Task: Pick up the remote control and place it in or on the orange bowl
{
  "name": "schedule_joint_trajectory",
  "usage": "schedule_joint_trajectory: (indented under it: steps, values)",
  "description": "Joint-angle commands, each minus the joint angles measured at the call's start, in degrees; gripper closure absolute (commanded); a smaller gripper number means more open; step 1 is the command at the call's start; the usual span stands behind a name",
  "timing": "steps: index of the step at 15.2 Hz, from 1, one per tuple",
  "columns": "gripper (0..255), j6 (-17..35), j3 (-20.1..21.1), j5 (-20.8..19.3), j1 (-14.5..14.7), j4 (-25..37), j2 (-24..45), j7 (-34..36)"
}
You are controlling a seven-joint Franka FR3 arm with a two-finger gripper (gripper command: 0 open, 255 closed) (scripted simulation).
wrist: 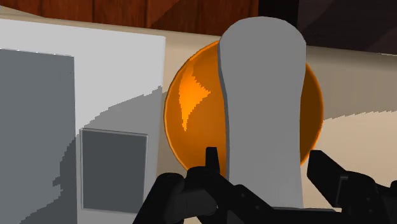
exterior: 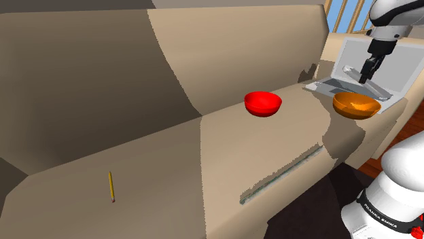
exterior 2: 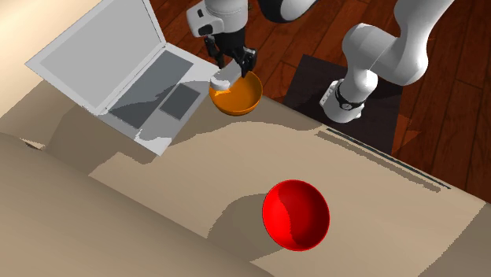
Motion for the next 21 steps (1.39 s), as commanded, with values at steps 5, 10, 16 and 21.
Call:
schedule_joint_trajectory:
  steps: [5, 10, 16, 21]
  values:
    - [255, 4.4, -0.9, -0.4, -0.4, -4.0, 0.3, -0.3]
    - [255, 8.4, -1.7, -0.3, -0.4, -6.9, 1.5, -0.6]
    - [255, 10.7, -2.2, -0.1, -0.3, -8.5, 2.4, -0.8]
    - [255, 10.8, -2.2, -0.1, -0.3, -8.5, 2.4, -0.8]
